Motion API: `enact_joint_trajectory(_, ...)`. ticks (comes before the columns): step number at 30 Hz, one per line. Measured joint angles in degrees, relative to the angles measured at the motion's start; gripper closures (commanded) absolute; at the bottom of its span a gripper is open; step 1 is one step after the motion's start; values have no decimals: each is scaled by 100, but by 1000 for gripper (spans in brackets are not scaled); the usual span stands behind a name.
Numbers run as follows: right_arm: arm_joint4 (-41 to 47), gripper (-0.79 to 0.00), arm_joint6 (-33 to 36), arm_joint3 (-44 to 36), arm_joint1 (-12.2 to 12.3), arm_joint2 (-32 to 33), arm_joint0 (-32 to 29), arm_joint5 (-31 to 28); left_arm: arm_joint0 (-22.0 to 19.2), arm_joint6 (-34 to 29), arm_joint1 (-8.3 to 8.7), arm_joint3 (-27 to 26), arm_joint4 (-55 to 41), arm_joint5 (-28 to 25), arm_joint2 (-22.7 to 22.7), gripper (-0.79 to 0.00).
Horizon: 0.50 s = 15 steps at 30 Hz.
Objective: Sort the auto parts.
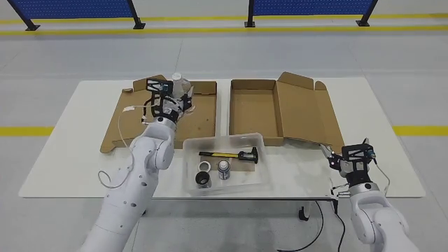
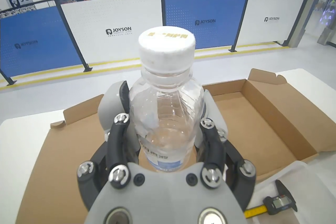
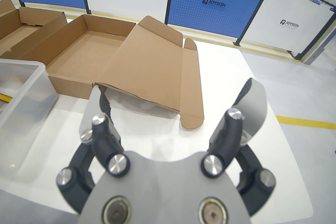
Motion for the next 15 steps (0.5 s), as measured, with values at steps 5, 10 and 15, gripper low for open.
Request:
enact_joint_trajectory(5, 0, -785, 0, 0, 0, 0, 0, 0, -288, 314, -100, 851, -3, 99, 254, 0)
enact_joint_trajectory(10, 0, -785, 0, 0, 0, 0, 0, 0, -434, 574, -173, 1451, 179, 262, 428, 0)
enact_joint_trajectory(15, 0, -785, 0, 0, 0, 0, 0, 0, -573, 751, -238, 2020, 157, 286, 503, 0)
